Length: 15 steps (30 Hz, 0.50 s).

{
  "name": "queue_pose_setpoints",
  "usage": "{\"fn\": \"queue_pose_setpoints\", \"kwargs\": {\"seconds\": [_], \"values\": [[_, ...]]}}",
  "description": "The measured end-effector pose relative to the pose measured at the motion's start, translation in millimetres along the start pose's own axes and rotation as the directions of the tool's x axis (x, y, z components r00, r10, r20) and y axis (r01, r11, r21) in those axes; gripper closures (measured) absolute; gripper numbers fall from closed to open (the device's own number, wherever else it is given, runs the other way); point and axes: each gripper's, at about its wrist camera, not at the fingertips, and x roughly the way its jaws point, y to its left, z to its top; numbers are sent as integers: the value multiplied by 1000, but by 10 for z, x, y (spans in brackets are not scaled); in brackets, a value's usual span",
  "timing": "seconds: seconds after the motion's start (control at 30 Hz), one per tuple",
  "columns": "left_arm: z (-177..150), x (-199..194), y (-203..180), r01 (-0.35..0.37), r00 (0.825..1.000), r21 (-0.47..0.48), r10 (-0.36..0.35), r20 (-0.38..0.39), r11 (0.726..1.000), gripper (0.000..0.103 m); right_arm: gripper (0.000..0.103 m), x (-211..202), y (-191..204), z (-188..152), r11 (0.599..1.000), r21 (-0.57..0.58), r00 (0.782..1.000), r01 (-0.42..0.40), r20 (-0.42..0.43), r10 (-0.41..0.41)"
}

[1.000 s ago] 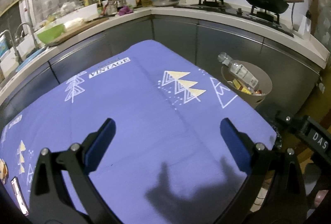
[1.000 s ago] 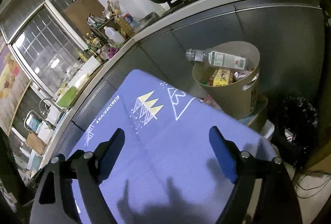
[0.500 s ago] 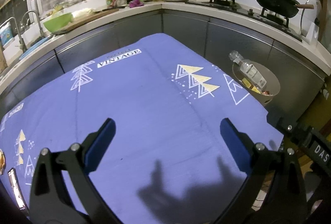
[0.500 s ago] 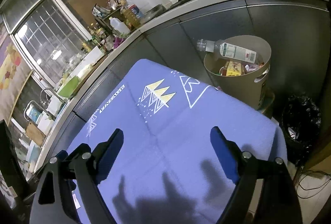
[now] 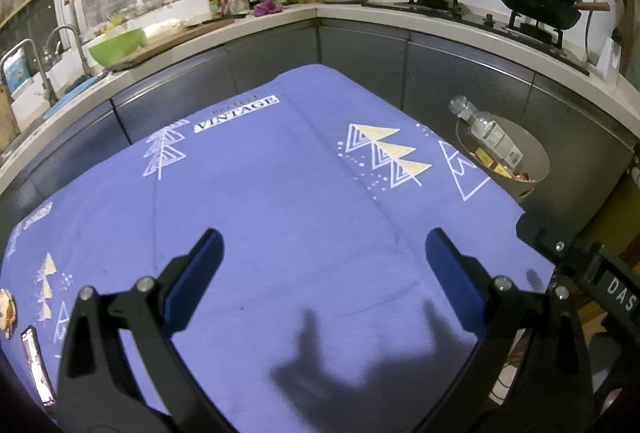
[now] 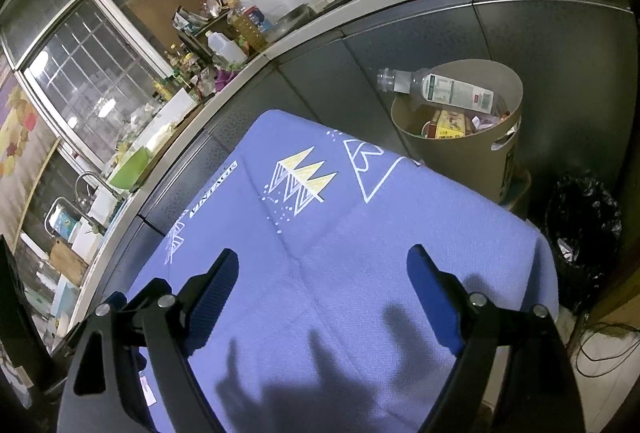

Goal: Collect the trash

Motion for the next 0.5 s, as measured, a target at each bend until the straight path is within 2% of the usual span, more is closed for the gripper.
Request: {"fn": "queue_pose_setpoints", "kwargs": {"seconds": [0.5], "values": [[-5, 10, 12, -35, 999, -2, 35, 2, 999, 6, 21, 50, -60, -14, 1000, 19, 1000, -5, -17, 6]]}}
